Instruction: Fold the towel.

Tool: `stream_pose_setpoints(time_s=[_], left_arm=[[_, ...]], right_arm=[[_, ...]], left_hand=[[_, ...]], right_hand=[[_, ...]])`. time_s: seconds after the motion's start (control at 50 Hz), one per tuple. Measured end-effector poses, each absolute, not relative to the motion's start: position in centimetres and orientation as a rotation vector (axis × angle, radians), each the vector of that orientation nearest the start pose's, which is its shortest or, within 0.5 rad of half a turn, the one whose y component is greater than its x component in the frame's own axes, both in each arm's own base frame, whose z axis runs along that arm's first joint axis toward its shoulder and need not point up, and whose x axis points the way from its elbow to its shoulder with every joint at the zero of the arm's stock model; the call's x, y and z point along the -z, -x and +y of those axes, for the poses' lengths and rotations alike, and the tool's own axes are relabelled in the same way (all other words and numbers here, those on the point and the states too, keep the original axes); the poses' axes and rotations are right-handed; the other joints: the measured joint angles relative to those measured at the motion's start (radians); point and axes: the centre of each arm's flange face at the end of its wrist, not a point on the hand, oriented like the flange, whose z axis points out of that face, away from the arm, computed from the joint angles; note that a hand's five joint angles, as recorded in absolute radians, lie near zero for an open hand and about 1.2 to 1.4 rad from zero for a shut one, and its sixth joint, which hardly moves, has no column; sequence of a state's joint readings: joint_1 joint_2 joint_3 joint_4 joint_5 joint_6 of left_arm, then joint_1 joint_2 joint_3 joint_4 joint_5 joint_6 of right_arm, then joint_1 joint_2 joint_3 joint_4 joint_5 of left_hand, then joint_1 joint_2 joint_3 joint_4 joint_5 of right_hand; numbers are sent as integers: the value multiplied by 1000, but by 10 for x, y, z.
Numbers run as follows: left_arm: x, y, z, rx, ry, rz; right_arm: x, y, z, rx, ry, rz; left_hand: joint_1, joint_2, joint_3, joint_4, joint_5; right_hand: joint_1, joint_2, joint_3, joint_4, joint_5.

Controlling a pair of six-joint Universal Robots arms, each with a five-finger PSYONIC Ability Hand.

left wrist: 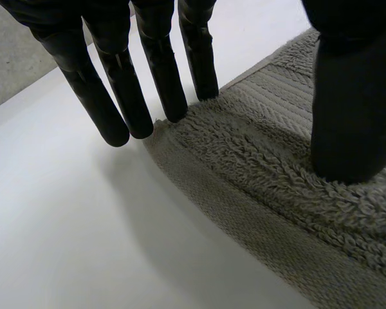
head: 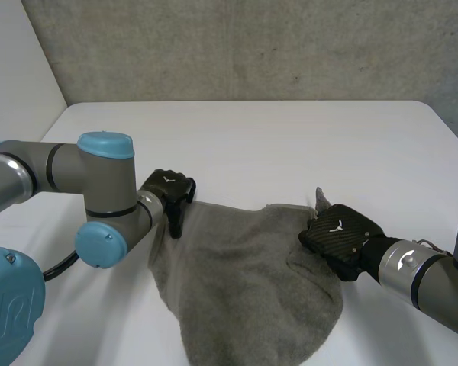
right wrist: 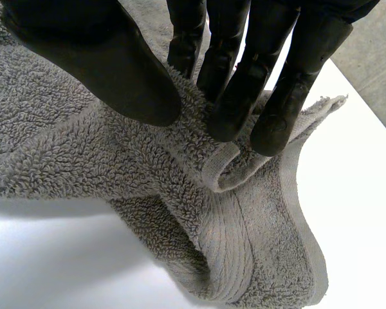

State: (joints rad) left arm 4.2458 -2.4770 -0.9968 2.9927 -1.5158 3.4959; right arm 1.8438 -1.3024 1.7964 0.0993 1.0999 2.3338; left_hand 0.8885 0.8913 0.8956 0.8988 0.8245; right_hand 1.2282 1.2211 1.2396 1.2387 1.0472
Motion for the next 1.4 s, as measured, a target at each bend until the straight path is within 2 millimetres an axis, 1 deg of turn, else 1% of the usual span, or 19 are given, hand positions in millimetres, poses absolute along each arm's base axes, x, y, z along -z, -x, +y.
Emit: stream_pose_setpoints(time_s=[0.04, 0.12, 0.22, 0.42, 0.58, 0.68, 0.72, 0.76, 0.8, 0.82, 0.84, 0.9, 0.98, 1.08, 1.1, 1.16, 1.22, 1.34, 1.4], left_arm=[[-115, 317, -327, 1678, -1151, 2530], [-117, 317, -326, 1682, -1150, 2530], [-120, 317, -326, 1689, -1149, 2528], [-124, 316, -324, 1695, -1145, 2528], [-155, 316, -323, 1797, -1113, 2480], [-190, 319, -330, 1969, -1059, 2370], [-212, 320, -334, 2078, -1015, 2294], [-247, 320, -336, 2241, -931, 2179], [-272, 319, -336, 2356, -860, 2100], [-289, 317, -334, 2435, -806, 2048], [-297, 316, -333, 2474, -778, 2023], [-346, 306, -318, 2704, -610, 1886], [-375, 296, -300, 2851, -504, 1798], [-374, 283, -279, 2884, -482, 1807], [-363, 280, -274, 2853, -504, 1853], [-333, 277, -265, 2761, -560, 1969], [-295, 273, -255, 2626, -625, 2116], [-235, 266, -233, 2389, -710, 2332], [-214, 262, -223, 2288, -747, 2400]], right_arm=[[-169, -240, -216, 1482, 1604, 2036], [-169, -240, -216, 1482, 1604, 2036], [-169, -240, -216, 1481, 1605, 2036], [-170, -240, -217, 1486, 1604, 2035], [-179, -243, -225, 1552, 1612, 2009], [-205, -251, -249, 1766, 1607, 1922], [-225, -255, -266, 1932, 1579, 1861], [-256, -259, -288, 2165, 1508, 1760], [-276, -261, -297, 2292, 1454, 1692], [-297, -262, -305, 2417, 1387, 1609], [-306, -262, -307, 2463, 1355, 1574], [-352, -262, -309, 2647, 1170, 1380], [-380, -260, -303, 2688, 1026, 1271], [-362, -258, -293, 2502, 988, 1426], [-346, -258, -288, 2401, 997, 1524], [-320, -257, -279, 2245, 1025, 1670], [-279, -259, -260, 2022, 1088, 1837], [-217, -263, -222, 1692, 1271, 2019], [-192, -260, -202, 1531, 1402, 2089]], left_hand=[[234, 242, 242, 248, 229], [458, 463, 469, 463, 524], [541, 577, 606, 586, 648], [546, 596, 647, 619, 667], [546, 604, 649, 619, 667], [547, 606, 649, 619, 667], [547, 606, 649, 619, 667], [548, 606, 649, 619, 667], [551, 606, 649, 619, 667], [551, 606, 649, 619, 667], [551, 606, 649, 619, 667], [551, 606, 649, 619, 667], [551, 606, 650, 619, 667], [551, 606, 650, 619, 667], [551, 606, 651, 619, 667], [551, 610, 651, 622, 667], [551, 612, 652, 626, 667], [551, 612, 653, 626, 667], [551, 612, 653, 626, 667]], right_hand=[[0, 0, 0, 0, 0], [0, 0, 0, 0, 0], [0, 0, 0, 0, 0], [0, 0, 0, 0, 0], [5, 1, 1, 4, 2], [13, 6, 5, 12, 6], [15, 9, 6, 14, 6], [15, 9, 6, 14, 6], [15, 9, 6, 14, 6], [15, 9, 6, 14, 6], [15, 9, 6, 14, 6], [15, 9, 6, 14, 6], [15, 9, 6, 13, 6], [14, 9, 4, 6, 6], [14, 9, 4, 4, 6], [14, 9, 4, 4, 6], [14, 9, 4, 4, 6], [-25, -22, -37, -36, -23], [-180, -173, -188, -182, -174]])
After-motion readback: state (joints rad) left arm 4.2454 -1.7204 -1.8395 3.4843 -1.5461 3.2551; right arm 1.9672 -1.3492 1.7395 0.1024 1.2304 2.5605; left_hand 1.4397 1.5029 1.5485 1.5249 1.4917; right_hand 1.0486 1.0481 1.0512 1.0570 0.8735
